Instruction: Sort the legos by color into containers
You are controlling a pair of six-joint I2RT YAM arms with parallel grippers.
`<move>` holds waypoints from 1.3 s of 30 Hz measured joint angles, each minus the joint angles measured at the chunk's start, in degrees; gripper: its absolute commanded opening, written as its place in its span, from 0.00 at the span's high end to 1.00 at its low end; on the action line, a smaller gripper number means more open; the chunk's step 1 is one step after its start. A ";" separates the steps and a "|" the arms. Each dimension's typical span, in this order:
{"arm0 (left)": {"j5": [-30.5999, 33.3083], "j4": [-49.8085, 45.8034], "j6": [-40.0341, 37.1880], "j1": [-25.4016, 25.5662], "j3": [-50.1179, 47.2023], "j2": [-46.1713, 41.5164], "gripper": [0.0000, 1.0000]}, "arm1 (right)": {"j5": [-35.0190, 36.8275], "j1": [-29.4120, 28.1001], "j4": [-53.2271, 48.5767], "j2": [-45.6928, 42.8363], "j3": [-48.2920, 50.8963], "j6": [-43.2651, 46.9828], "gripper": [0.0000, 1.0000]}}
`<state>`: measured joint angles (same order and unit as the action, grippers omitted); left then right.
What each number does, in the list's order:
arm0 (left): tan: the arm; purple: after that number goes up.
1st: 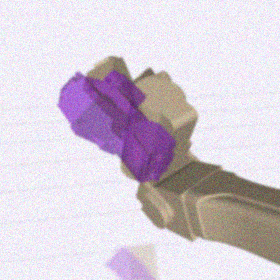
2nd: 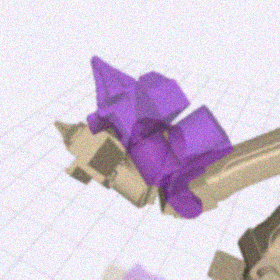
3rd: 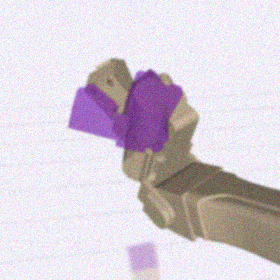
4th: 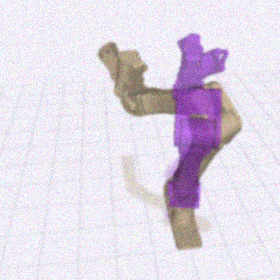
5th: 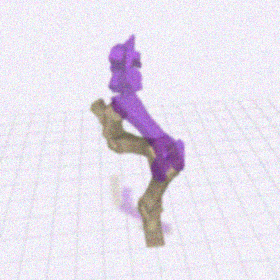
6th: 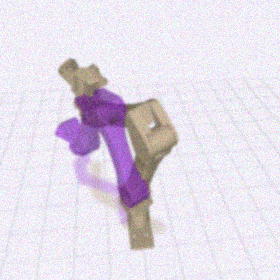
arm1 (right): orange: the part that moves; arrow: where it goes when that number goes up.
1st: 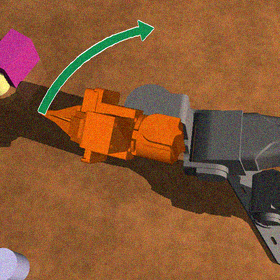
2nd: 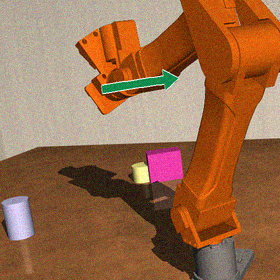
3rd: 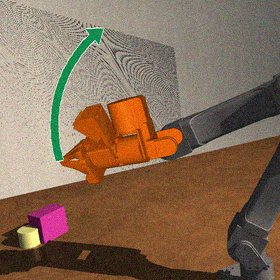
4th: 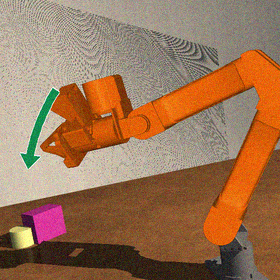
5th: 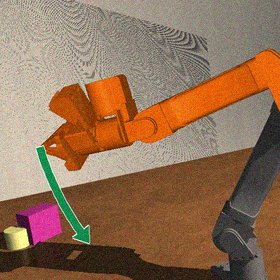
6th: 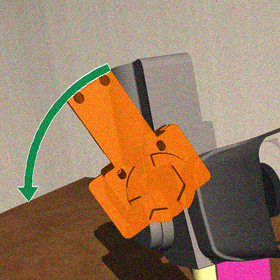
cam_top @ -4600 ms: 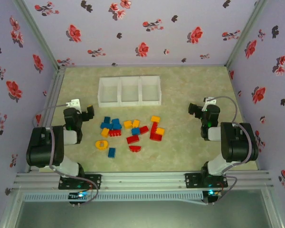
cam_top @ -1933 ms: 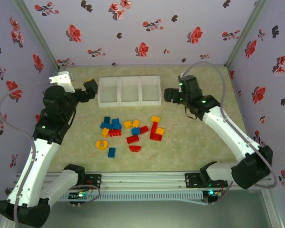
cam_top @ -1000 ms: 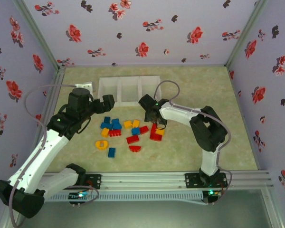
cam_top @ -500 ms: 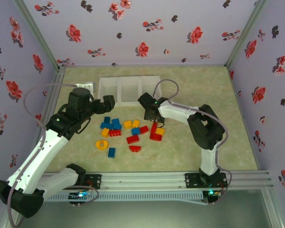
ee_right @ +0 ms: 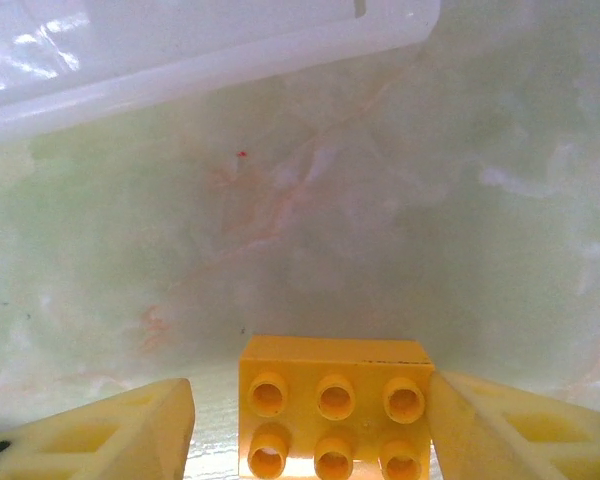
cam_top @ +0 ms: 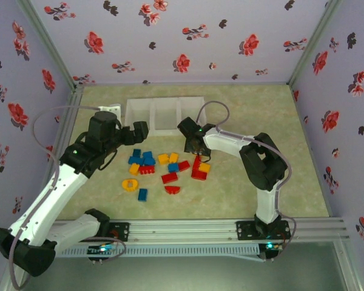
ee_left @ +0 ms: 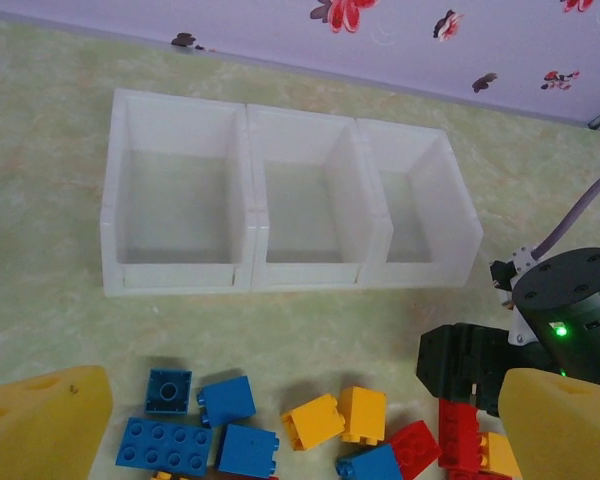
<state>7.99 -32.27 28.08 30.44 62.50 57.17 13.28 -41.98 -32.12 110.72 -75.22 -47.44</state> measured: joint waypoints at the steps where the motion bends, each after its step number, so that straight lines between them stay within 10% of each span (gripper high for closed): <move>1: 0.00 0.02 -0.13 0.11 0.15 0.15 0.00 | 0.00 0.00 0.02 0.02 0.00 0.07 0.35; 31: 0.61 -0.28 -1.46 1.14 0.90 1.38 0.00 | 0.24 -0.02 0.22 1.95 1.33 0.94 0.38; 39: 1.01 -0.46 -1.64 1.14 0.90 1.38 0.00 | 0.85 0.26 -2.10 2.97 -0.48 3.65 0.24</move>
<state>8.99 -32.73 26.44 31.57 63.40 58.54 14.13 -41.71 -34.22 113.69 -75.70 -43.79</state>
